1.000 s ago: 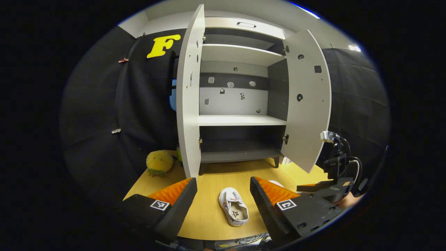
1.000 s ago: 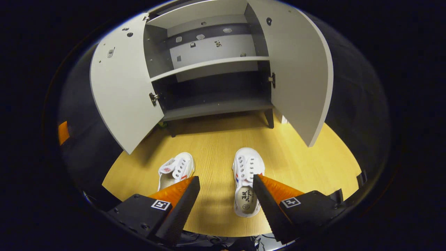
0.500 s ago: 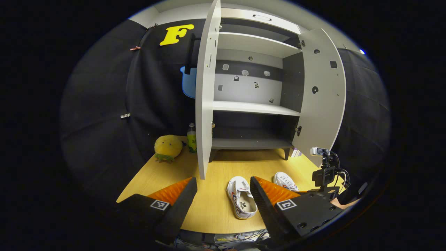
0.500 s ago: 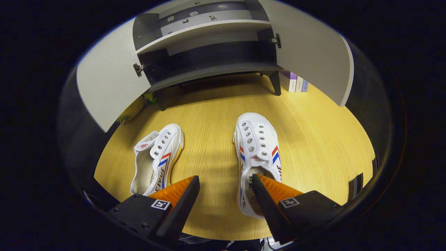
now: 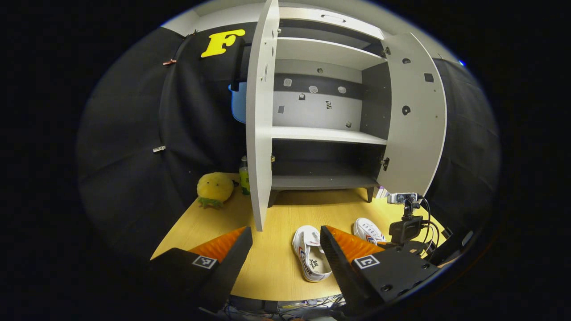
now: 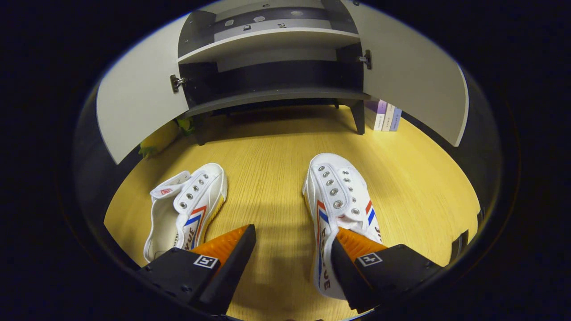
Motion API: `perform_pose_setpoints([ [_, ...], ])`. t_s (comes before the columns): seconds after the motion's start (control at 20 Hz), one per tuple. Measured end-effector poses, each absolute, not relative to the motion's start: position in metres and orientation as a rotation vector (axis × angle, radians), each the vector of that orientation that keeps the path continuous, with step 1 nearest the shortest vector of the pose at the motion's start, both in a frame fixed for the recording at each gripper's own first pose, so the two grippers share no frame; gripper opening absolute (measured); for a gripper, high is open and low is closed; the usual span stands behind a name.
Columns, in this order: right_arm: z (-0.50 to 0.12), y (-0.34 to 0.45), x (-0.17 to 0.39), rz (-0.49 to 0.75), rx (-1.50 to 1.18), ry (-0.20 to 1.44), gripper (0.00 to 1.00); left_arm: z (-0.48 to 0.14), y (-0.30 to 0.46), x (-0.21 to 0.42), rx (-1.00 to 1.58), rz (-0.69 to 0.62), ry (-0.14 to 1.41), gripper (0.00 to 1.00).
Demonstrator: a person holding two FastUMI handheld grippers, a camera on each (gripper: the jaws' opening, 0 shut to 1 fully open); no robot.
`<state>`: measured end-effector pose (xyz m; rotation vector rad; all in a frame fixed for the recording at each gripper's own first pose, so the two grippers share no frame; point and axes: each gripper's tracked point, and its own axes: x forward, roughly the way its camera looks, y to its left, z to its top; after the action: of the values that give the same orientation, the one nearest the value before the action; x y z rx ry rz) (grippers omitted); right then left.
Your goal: Grab one shoe with the right hand and put it into the shoe cabinet, grab the other shoe with the left hand and put it into the shoe cabinet; then close the right door with the right hand and the left door with the left hand.
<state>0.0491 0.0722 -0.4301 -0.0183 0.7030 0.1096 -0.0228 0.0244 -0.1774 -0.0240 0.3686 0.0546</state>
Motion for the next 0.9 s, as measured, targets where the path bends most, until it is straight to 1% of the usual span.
perform_pose_setpoints([
  [0.1, -0.431, 0.066, 0.060, 0.072, -0.014, 0.691, 0.96, -0.180, 0.021, -0.023, -0.018, 0.053, 0.375, 0.95],
  [0.2, -0.429, 0.059, 0.072, 0.032, -0.001, 0.686, 0.91, -0.185, 0.017, -0.024, -0.019, 0.052, 0.387, 0.95],
  [0.25, -0.431, 0.055, 0.078, 0.012, 0.007, 0.688, 0.81, -0.187, 0.014, -0.025, -0.022, 0.050, 0.393, 0.95],
  [0.3, -0.431, 0.052, 0.084, -0.003, 0.010, 0.688, 0.75, -0.188, 0.012, -0.026, -0.026, 0.049, 0.396, 0.95],
  [0.35, -0.432, 0.047, 0.088, -0.018, 0.004, 0.689, 0.61, -0.190, 0.010, -0.027, -0.028, 0.050, 0.399, 0.95],
  [0.4, -0.432, 0.041, 0.093, -0.033, -0.006, 0.689, 0.54, -0.191, 0.008, -0.029, -0.030, 0.051, 0.402, 0.95],
  [0.45, -0.434, 0.036, 0.099, -0.044, -0.012, 0.688, 0.39, -0.193, 0.007, -0.030, -0.031, 0.054, 0.405, 0.95],
  [0.5, -0.433, 0.034, 0.103, -0.050, -0.011, 0.690, 0.31, -0.194, 0.005, -0.031, -0.034, 0.057, 0.411, 0.95],
  [0.55, -0.434, 0.033, 0.104, -0.054, -0.003, 0.693, 0.15, -0.196, 0.004, -0.033, -0.038, 0.059, 0.415, 0.95],
  [0.6, -0.434, 0.033, 0.107, -0.050, 0.009, 0.693, 0.18, -0.198, 0.003, -0.034, -0.043, 0.061, 0.419, 0.95],
  [0.65, -0.431, 0.033, 0.108, -0.052, 0.022, 0.693, 0.18, -0.200, 0.002, -0.035, -0.046, 0.064, 0.425, 0.95],
  [0.7, -0.440, 0.035, 0.111, -0.056, 0.043, 0.702, 0.12, -0.202, 0.001, -0.036, -0.048, 0.068, 0.432, 0.95],
  [0.75, -0.435, 0.034, 0.108, -0.059, 0.058, 0.705, 0.08, -0.204, 0.001, -0.037, -0.049, 0.072, 0.439, 0.95],
  [0.8, -0.439, 0.035, 0.112, -0.058, 0.080, 0.710, 0.08, -0.206, 0.001, -0.038, -0.050, 0.077, 0.444, 0.95],
  [0.85, -0.434, 0.037, 0.109, -0.048, 0.093, 0.712, 0.05, -0.207, 0.001, -0.039, -0.053, 0.084, 0.447, 0.95],
  [0.9, -0.432, 0.037, 0.111, -0.038, 0.085, 0.708, 0.05, -0.208, 0.000, -0.040, -0.059, 0.085, 0.450, 0.95],
])
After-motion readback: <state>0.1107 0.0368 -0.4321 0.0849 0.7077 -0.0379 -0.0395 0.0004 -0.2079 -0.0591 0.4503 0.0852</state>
